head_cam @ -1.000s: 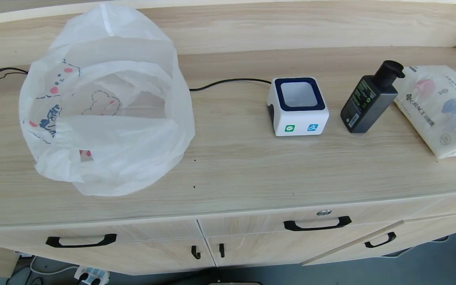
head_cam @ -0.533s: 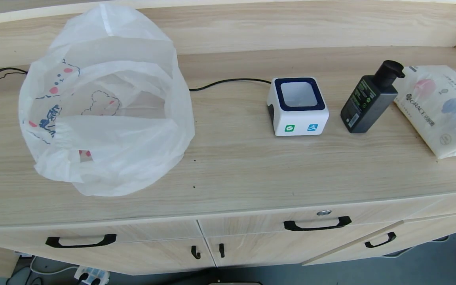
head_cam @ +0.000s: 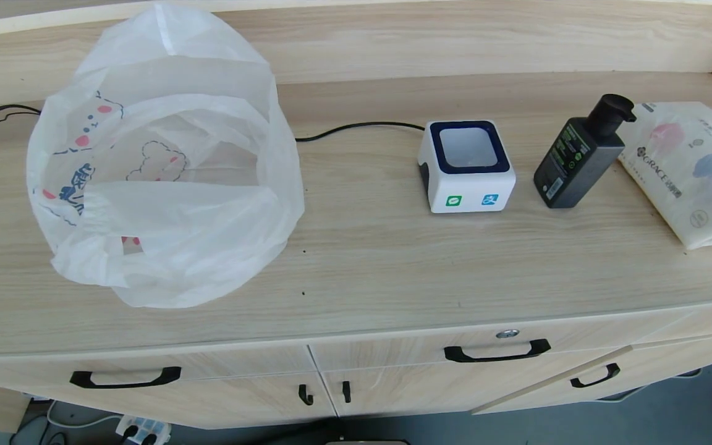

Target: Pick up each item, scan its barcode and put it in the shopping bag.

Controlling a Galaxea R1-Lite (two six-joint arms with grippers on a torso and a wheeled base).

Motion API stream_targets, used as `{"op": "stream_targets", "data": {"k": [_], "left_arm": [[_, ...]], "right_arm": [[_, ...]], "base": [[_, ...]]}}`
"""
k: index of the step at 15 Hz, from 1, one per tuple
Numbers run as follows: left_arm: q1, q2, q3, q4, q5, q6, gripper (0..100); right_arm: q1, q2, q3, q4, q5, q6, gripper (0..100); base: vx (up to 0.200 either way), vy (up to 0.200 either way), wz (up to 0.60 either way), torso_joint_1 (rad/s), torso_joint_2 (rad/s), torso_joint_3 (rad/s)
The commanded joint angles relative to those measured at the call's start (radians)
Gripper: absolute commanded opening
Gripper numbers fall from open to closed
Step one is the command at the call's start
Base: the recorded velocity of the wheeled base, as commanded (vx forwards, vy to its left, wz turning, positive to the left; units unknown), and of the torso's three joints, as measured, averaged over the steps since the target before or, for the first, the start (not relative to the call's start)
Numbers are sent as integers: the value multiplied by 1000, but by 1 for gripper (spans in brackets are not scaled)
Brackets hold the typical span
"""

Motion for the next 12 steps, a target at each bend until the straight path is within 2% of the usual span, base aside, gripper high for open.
{"op": "stream_targets", "data": {"k": [1,9,12], "left_arm": [[0,0,0,0,0,0,100],[0,0,0,0,0,0,100],[0,0,0,0,0,0,100]], "right_arm": [[42,179,8,-44,10,22,100],[125,215,112,-88,8,14,100],[125,237,114,-91,7,8,100]], "base": [[0,0,0,0,0,0],[0,0,0,0,0,0],[0,0,0,0,0,0]]}}
